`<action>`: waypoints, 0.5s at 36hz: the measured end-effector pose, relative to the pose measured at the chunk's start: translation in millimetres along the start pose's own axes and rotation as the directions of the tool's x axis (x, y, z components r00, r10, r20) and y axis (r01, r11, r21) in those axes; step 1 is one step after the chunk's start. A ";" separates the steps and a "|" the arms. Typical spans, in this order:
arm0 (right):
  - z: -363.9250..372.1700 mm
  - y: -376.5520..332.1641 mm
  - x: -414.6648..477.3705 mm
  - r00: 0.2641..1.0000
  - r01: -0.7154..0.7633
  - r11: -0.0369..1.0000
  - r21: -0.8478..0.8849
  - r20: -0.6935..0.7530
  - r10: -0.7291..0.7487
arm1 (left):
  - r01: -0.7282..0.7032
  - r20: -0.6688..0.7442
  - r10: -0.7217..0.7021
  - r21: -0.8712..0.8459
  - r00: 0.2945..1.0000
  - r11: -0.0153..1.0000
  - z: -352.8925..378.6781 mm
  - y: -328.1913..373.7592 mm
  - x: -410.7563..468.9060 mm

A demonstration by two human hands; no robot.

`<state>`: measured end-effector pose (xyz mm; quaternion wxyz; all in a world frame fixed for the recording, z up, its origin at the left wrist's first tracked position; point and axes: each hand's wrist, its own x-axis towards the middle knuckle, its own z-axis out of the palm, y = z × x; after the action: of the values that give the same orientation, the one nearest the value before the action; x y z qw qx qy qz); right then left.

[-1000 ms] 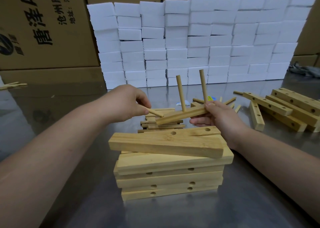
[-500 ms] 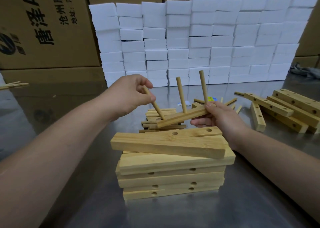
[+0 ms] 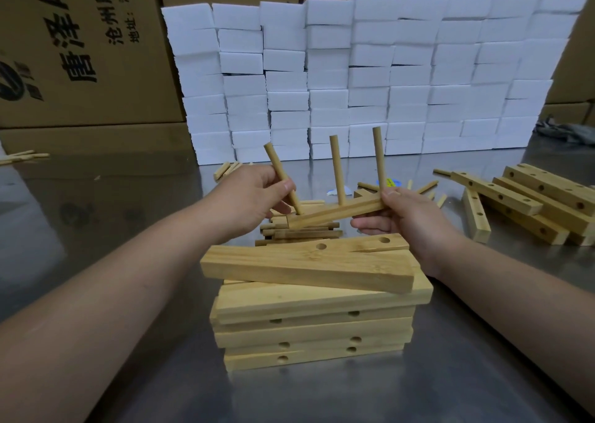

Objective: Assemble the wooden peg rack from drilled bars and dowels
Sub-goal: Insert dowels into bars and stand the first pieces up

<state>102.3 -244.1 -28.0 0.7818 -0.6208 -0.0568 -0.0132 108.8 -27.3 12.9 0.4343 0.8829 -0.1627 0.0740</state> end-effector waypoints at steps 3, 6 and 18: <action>0.1 -0.2 -0.4 1.000 -0.002 1.000 0.001 0.000 0.002 | -0.008 0.020 0.007 0.032 1.000 0.999 2.1 0.6 0.2; 0.7 -0.8 -1.9 1.000 -0.003 1.000 -0.016 0.002 0.003 | -0.009 0.029 0.007 0.057 1.000 0.998 3.6 0.2 0.6; 2.2 -2.8 -5.3 1.000 0.013 1.000 -0.008 0.008 -0.013 | -0.010 0.004 0.010 0.034 1.000 0.999 7.2 -4.6 1.2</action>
<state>96.6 -242.9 -25.3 0.7789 -0.6237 -0.0639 -0.0161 111.4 -30.7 5.4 0.4183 0.8895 -0.1669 0.0772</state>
